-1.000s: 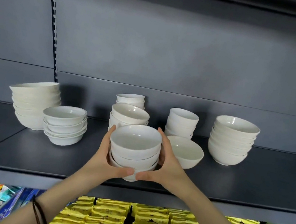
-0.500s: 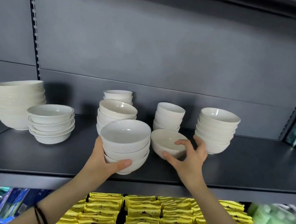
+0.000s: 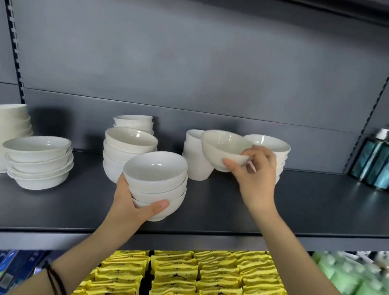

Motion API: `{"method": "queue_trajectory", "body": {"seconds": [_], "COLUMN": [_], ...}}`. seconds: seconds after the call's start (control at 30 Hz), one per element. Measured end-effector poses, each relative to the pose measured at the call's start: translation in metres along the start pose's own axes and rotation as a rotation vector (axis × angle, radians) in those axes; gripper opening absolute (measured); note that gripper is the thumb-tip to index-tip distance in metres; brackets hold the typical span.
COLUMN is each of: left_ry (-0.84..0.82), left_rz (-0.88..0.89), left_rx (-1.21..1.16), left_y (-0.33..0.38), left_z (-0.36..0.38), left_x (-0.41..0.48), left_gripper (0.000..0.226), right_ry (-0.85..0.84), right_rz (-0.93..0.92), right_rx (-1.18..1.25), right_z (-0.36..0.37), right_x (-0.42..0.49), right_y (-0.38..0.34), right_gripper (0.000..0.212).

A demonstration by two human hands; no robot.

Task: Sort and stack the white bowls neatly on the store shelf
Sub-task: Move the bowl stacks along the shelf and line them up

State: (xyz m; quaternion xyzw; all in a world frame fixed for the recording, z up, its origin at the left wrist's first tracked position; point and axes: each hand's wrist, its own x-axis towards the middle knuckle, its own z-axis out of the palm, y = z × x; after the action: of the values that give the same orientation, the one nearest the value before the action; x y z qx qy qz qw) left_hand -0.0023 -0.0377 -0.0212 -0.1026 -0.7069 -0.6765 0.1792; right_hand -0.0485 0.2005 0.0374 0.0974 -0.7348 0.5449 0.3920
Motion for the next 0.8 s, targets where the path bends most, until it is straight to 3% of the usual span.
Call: {"method": "queue_trajectory", "body": {"seconds": [0.17,0.4,0.7,0.8], "left_ry": [-0.002,-0.003,-0.003,-0.009], "left_rz": [0.004,0.066,0.071,0.081], "left_rx": [0.001,0.004,0.06,0.071], "left_y": [-0.003,-0.01,-0.021,-0.021], "left_z": [0.029,0.074,0.09,0.091], "left_x": [0.011,0.034,0.05,0.051], "left_gripper": [0.084,0.086,0.099,0.093], "right_ry": [0.017,0.049,-0.007,0.006], "right_rz": [-0.106,-0.111,-0.099,-0.087], "right_rx": [-0.022,-0.148,-0.22,-0.207], "right_z": [-0.028,-0.069,-0.076,-0.075], "right_x": [0.051,0.099,0.111,0.106], "right_y": [-0.007,0.029,0.07,0.075], "right_gripper": [0.03,0.03,0.033,0.033]}}
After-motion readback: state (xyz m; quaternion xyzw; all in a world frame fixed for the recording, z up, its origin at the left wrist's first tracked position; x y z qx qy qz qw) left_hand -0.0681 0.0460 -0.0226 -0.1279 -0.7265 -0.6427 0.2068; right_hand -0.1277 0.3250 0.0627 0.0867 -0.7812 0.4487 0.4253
